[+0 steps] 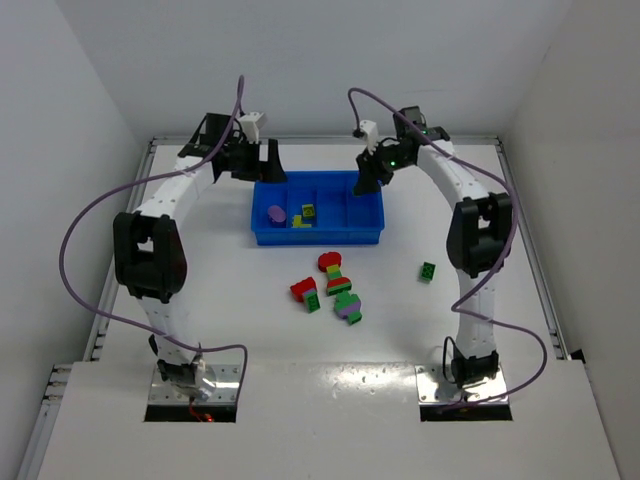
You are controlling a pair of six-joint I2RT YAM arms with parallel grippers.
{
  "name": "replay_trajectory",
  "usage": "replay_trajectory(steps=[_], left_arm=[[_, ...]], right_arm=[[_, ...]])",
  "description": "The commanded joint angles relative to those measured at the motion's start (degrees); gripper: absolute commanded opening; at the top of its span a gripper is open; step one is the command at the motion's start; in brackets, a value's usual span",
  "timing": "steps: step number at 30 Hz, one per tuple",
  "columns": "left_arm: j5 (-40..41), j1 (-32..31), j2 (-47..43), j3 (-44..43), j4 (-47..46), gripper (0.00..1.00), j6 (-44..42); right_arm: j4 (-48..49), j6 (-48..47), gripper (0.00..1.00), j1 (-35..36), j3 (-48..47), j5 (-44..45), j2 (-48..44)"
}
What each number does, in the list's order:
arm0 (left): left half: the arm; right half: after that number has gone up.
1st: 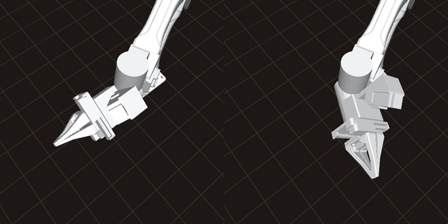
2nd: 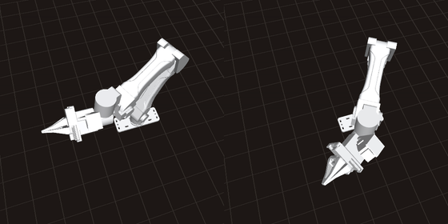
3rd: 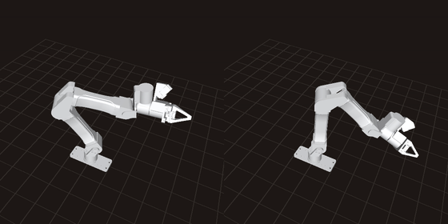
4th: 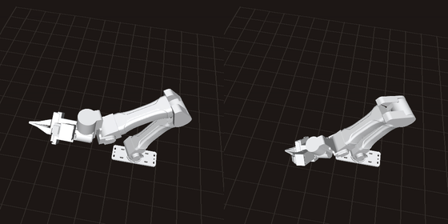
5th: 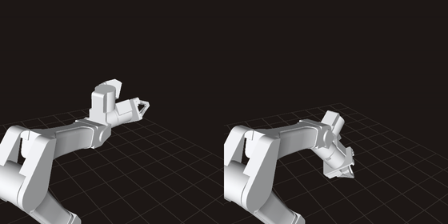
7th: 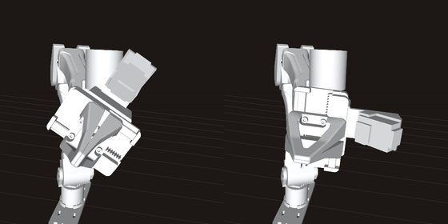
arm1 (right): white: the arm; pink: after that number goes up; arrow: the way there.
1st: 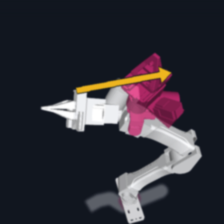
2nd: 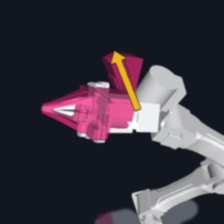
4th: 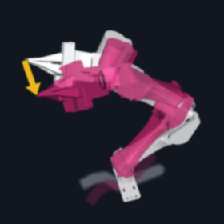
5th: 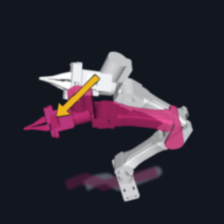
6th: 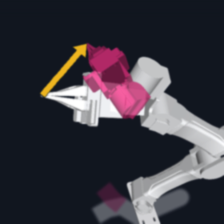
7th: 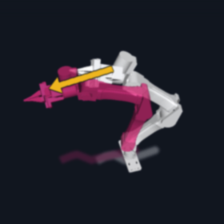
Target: Sort the legos into containers by color
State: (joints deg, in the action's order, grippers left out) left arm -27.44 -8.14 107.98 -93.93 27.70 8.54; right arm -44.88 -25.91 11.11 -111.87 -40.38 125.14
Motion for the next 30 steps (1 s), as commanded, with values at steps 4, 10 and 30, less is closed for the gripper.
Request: replay_trajectory(steps=[4, 10, 30], left_arm=[[-2.08, 1.90, -2.87, 1.12, -1.07, 1.00, -1.50], [-3.40, 1.90, -1.12, 0.60, -1.07, 1.00, -1.50], [-3.67, 1.37, -2.34, 3.05, -5.03, 1.00, -1.42]], right_arm=[[1.90, -0.90, 0.27, 2.33, -2.56, 6.45, 1.68], [3.75, -0.90, 0.55, 2.86, -0.72, 10.49, -0.85], [-11.98, -15.15, 0.83, -9.09, 43.30, 19.28, -38.47]])
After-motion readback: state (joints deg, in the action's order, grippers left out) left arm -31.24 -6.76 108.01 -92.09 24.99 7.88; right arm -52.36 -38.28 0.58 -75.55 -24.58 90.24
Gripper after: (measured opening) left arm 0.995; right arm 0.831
